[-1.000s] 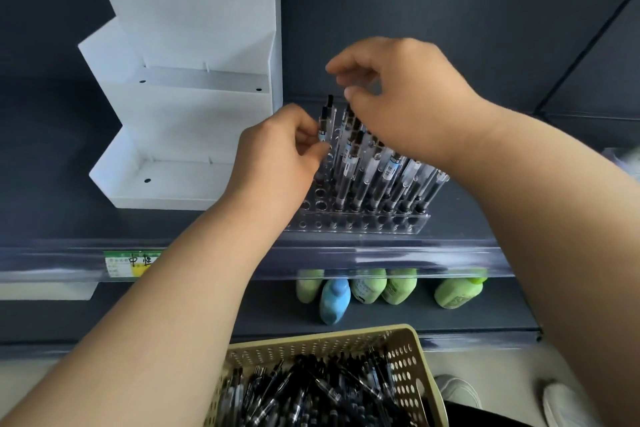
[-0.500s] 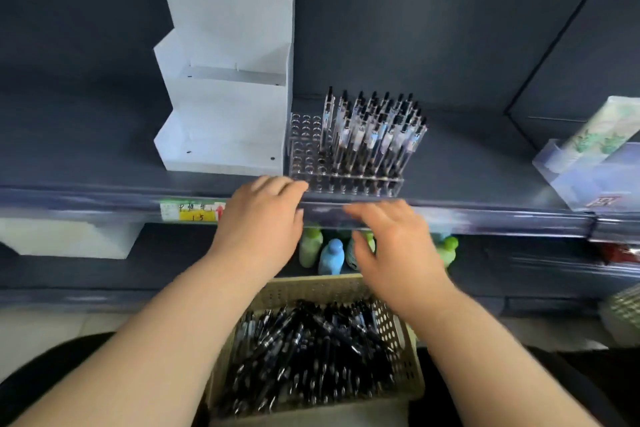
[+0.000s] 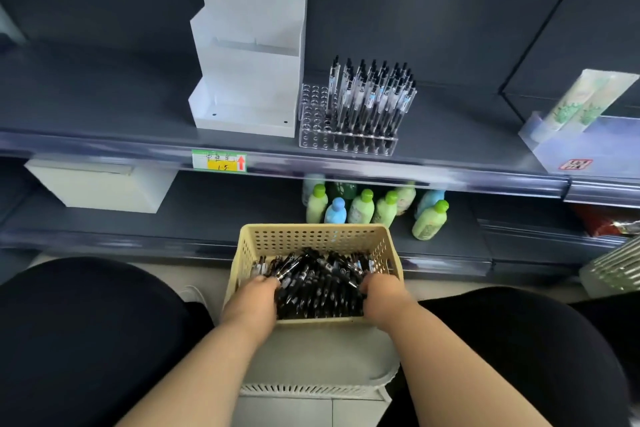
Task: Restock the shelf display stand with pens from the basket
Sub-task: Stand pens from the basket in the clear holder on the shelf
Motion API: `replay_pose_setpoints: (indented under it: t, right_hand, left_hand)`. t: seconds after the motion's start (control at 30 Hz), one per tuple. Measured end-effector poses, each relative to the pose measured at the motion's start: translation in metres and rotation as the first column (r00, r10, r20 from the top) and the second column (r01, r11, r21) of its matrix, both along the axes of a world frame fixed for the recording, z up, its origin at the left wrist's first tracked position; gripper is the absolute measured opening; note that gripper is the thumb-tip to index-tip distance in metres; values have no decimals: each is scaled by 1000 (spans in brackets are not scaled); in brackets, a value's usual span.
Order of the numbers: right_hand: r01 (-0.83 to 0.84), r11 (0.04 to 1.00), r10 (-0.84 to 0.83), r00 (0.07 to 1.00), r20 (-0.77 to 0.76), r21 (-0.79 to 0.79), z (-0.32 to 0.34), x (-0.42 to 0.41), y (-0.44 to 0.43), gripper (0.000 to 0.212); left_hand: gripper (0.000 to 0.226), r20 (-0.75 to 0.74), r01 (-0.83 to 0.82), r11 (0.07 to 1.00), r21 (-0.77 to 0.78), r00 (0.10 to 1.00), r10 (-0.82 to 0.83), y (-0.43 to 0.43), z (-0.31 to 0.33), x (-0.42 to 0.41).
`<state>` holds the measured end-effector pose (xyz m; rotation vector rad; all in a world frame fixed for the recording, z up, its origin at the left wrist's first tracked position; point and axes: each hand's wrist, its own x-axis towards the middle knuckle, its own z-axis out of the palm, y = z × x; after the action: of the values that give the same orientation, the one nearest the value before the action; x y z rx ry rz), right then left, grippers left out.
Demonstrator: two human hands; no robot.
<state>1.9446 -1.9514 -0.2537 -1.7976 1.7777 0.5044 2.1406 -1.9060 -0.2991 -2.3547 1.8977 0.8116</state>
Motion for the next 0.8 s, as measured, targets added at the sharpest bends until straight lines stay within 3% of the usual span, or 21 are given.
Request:
replay_pose_setpoints:
  t: [0.17, 0.27, 0.43, 0.53, 0.63, 0.7, 0.8]
  right_hand:
    - [41, 999, -41, 999, 31, -5, -12, 10, 3, 40]
    - [84, 995, -80, 995, 61, -59, -16, 16, -4, 43]
    - [72, 995, -70, 997, 27, -65, -21, 9, -22, 41]
    - [33, 998, -33, 999, 15, -44, -21, 9, -31, 38]
    - [-36, 997, 39, 999, 38, -64, -21, 16, -35, 34]
    - [-84, 993, 90, 994, 68, -83, -20, 21, -36, 31]
    - [-126, 988, 133, 988, 74, -88, -20, 26, -36, 28]
  left_hand:
    - [58, 88, -120, 992, 36, 989, 117, -20, 4, 1]
    - [62, 125, -195, 968, 161, 976, 176, -32, -2, -5]
    - [37, 152, -271, 925, 267, 959, 237, -58, -14, -10]
    - [33, 151, -283, 910, 301, 957, 248, -69, -26, -10]
    - [39, 176, -327, 875, 357, 943, 281, -76, -27, -14]
    - [51, 182, -376, 874, 307, 925, 334, -80, -27, -16]
    - [59, 181, -342, 879, 332, 938, 297, -84, -30, -18]
